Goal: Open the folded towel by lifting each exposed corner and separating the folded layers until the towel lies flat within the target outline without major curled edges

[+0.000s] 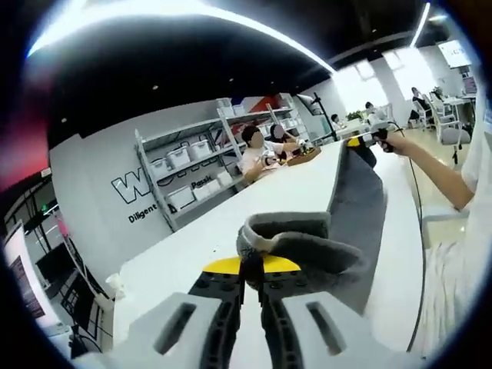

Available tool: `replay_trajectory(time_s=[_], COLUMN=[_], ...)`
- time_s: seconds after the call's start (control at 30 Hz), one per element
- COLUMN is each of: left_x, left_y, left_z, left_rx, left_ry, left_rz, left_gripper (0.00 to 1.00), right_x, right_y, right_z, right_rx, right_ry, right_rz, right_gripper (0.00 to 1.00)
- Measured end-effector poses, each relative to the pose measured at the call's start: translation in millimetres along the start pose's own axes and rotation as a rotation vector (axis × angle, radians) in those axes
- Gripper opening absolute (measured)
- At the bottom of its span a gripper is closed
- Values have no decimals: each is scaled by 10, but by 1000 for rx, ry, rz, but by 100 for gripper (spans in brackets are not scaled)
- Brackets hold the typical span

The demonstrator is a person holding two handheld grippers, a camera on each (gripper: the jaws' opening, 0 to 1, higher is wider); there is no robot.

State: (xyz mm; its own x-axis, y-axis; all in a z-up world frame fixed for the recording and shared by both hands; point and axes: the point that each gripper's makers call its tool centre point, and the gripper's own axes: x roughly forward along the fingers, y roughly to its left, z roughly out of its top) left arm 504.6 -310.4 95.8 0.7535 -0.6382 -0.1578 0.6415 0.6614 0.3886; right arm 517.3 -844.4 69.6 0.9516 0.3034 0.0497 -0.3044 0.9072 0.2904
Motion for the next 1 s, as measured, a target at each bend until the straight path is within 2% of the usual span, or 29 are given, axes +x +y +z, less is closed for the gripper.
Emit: replay_trajectory(time_s=[0.1,0.17,0.27,0.3,0.33,0.37,0.4,0.43,0.5,0.6,0.7,0.87,1.0], left_x=[-1,-12,-18,-20,-17,-3,0,13,45,119,136,131,125], left_y=[-43,-72,-93,-100,-106,-139,-157,-186,-171,-171,-181,-246,-323], left_z=[-23,-36,-39,-52,-67,-136,-172,-292,-442,-562,-694,-784,-968], left_rx=[9,64,76,80,80,84,87,88,105,111,109,121,137], left_ry=[17,41,54,60,66,92,109,162,224,245,299,338,423], left_rz=[-17,-17,-12,-17,-21,-40,-51,-70,-65,-80,-91,-126,-162], left_gripper=[6,6,6,6,6,6,6,6,6,6,6,6,6], right_x=[2,1,2,-13,-14,5,25,65,98,109,119,149,146], right_y=[-49,-40,-32,-104,-152,-164,-155,-125,-87,-141,-179,-155,-197], right_z=[23,11,-42,-116,-150,-179,-194,-200,-237,-284,-306,-345,-432], right_rx=[-41,-44,-44,-65,-130,-186,-191,-166,-121,-133,-148,-144,-140], right_ry=[-2,-1,18,63,97,122,129,122,126,150,164,177,217], right_rz=[-2,-8,-18,-76,-113,-134,-131,-109,-70,-84,-99,-83,-91], right_gripper=[15,17,16,16,17,18,18,18,17,15,16,16,20])
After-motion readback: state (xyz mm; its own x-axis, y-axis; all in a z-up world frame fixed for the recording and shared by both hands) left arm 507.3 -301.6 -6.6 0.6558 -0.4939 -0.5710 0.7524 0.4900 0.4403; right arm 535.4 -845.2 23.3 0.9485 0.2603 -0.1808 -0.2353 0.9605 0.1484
